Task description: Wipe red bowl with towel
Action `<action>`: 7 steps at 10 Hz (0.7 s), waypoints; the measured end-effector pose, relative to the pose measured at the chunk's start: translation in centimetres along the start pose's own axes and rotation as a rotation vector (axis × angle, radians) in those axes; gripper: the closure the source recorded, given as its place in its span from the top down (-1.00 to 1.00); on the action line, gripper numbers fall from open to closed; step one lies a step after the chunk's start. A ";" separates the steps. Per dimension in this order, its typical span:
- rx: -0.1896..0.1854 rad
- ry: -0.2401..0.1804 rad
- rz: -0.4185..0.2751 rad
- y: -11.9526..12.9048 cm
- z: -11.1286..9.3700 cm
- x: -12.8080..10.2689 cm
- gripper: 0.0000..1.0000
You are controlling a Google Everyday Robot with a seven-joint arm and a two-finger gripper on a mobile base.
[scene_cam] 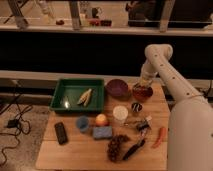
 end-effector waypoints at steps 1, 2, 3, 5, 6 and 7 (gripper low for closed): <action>-0.001 0.003 0.001 0.1 0.0 0.2 -0.60; 0.007 0.010 0.002 0.1 -0.2 0.5 -0.60; 0.015 0.016 0.000 0.0 -0.4 0.8 -0.60; 0.039 0.020 -0.004 -0.1 -1.1 0.9 -0.60; 0.048 0.023 -0.003 -0.1 -1.4 1.1 -0.60; 0.056 0.028 0.001 -0.1 -1.7 1.5 -0.60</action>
